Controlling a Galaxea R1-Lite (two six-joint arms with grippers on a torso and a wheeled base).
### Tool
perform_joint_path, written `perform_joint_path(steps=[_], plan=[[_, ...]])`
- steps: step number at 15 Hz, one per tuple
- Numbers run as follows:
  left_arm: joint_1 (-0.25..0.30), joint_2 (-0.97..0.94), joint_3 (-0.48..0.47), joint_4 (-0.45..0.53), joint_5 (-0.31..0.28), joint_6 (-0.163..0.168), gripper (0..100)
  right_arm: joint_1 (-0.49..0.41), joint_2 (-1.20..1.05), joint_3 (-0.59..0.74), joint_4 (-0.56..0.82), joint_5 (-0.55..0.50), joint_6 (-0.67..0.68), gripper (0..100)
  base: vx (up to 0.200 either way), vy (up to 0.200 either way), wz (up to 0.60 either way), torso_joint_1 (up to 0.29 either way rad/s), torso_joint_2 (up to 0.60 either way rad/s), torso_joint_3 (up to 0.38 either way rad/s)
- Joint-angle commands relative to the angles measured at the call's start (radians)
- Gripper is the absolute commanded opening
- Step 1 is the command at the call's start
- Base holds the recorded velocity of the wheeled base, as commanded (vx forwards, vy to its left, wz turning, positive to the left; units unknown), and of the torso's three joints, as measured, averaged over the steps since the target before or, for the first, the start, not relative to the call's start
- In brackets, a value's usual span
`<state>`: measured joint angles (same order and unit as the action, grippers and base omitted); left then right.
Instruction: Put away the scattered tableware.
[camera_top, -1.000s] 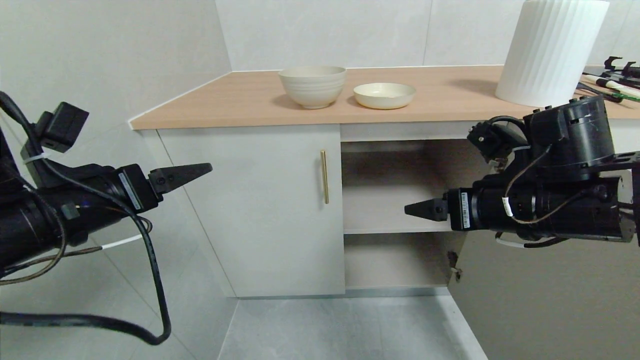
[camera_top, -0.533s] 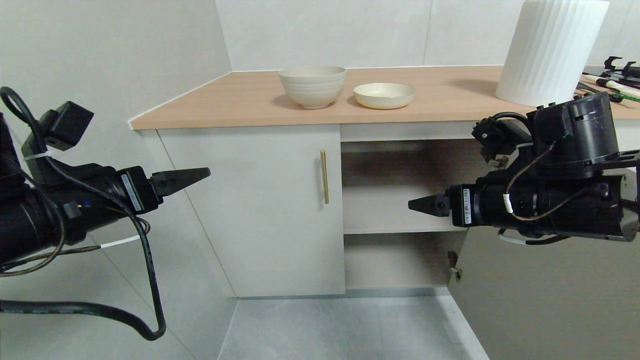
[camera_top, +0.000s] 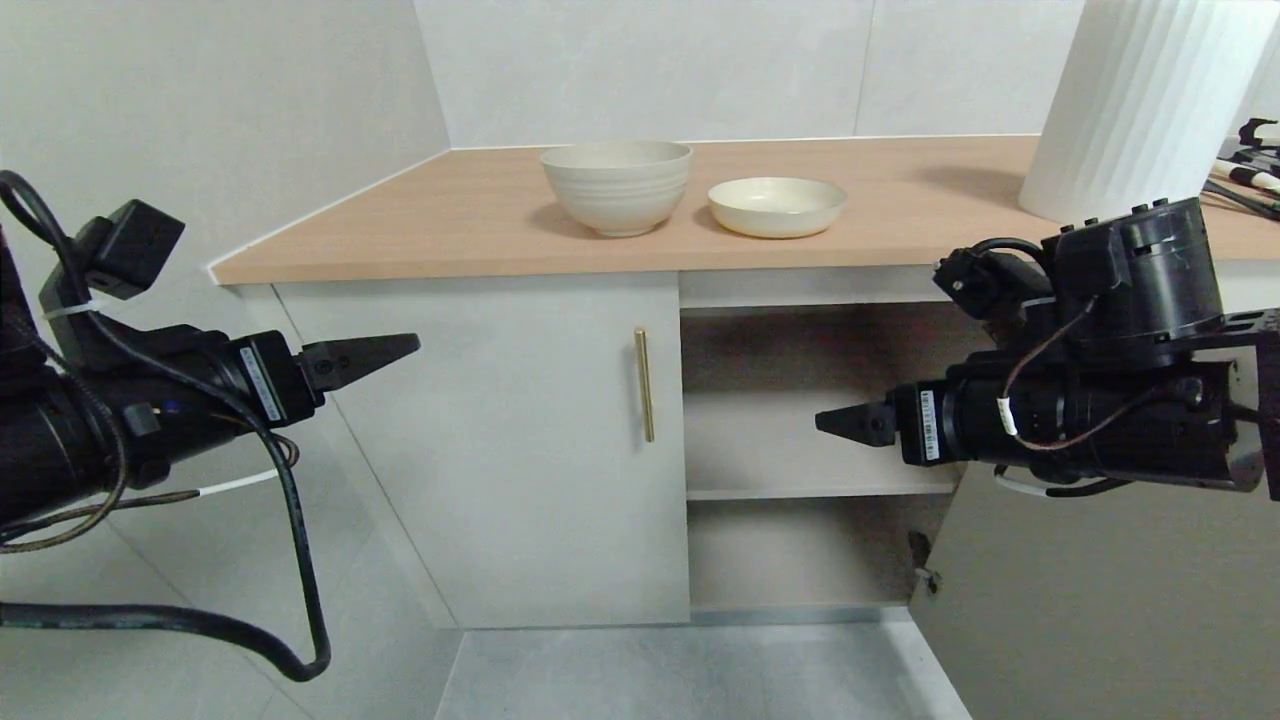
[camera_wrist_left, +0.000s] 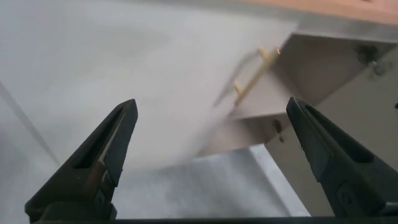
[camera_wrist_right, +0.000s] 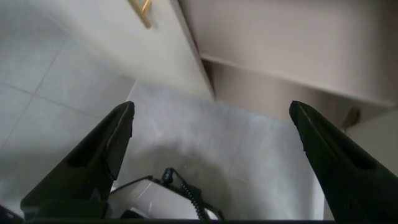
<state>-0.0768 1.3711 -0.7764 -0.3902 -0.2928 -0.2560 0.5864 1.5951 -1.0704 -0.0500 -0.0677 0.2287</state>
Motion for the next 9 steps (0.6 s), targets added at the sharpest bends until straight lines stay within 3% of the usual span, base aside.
perform_joint_path(steps=[1,3,7,9], plan=[[0.0,-0.001,0.0,-0.001,0.0,0.0,100,0.01,-0.001,0.004,-0.001,0.0,0.001,100,0.2,0.0,0.0,0.002,0.0,0.002],[0.0,-0.003,0.0,-0.001,0.0,0.0,100,0.02,-0.006,0.007,-0.001,0.0,0.0,100,0.2,0.0,0.0,0.002,0.0,0.0],[-0.001,-0.041,0.006,0.004,0.0,0.003,100,0.023,-0.012,0.012,-0.001,0.002,0.0,100,0.0,0.0,0.0,0.0,0.0,0.0],[-0.003,-0.044,0.012,0.004,0.0,0.027,100,0.03,-0.012,0.014,-0.001,0.0,0.0,100,0.0,0.0,0.0,0.0,0.0,0.0]])
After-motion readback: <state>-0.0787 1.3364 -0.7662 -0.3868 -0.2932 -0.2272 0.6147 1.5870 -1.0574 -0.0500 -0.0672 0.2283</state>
